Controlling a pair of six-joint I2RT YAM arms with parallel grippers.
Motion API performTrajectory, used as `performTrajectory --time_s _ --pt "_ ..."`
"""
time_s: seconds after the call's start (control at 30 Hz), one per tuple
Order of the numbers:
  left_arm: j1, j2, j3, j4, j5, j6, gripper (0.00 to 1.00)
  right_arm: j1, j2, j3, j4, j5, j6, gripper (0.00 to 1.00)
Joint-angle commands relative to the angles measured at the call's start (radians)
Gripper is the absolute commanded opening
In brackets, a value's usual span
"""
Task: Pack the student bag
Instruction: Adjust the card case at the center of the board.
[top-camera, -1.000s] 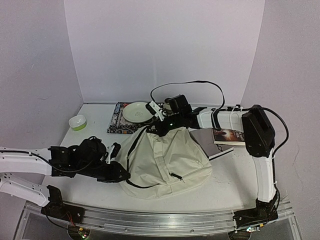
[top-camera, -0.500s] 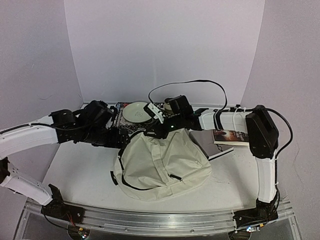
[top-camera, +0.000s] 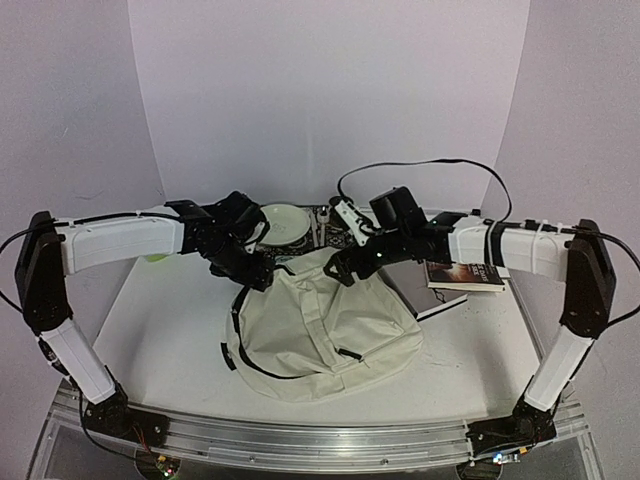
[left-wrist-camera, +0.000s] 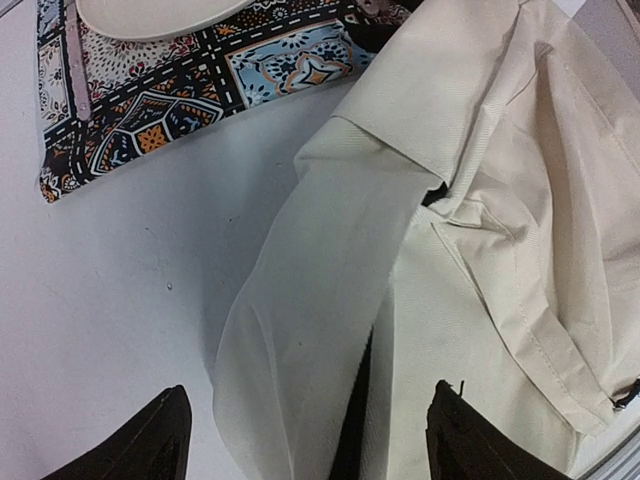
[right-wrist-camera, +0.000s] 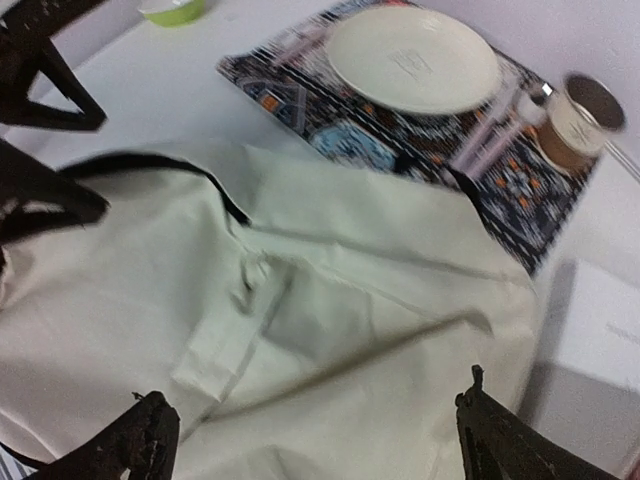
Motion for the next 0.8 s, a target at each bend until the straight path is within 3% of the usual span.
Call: performTrajectory --time_s 0.0,0.2,0.33,0.4,0.53,0.57,0.67,0.77 --pt "0.016 0.043 0.074 0.018 0.091 0.072 0.71 -0.027 -0.123 -0.130 -0.229 0.280 0.157 0.98" --pt "0.016 0.034 0.054 0.019 0.118 0.069 0.37 -0.072 -0.174 -0.275 -0.324 0.340 0.233 0.98" --pt "0.015 -0.015 0.015 0.019 0.144 0.044 0.17 -0.076 -0.137 -0.292 -0.338 0.365 0.224 0.88" --pt "0.014 -0.048 -0.010 0.020 0.172 0.030 0.11 -0.076 -0.106 -0.277 -0.339 0.341 0.207 0.77" --pt "0.013 -0.143 -0.065 0.021 0.215 -0.009 0.01 -0.077 -0.015 -0.199 -0.341 0.272 0.171 0.39" --pt "0.013 -0.166 -0.083 0.022 0.222 -0.019 0.00 -0.076 -0.001 -0.179 -0.345 0.247 0.162 0.28" --pt "0.010 -0.255 -0.134 0.023 0.252 -0.053 0.00 -0.076 0.032 -0.114 -0.352 0.197 0.140 0.05" --pt "0.004 -0.349 -0.184 0.030 0.305 -0.086 0.00 -0.070 0.057 -0.036 -0.360 0.163 0.111 0.00"
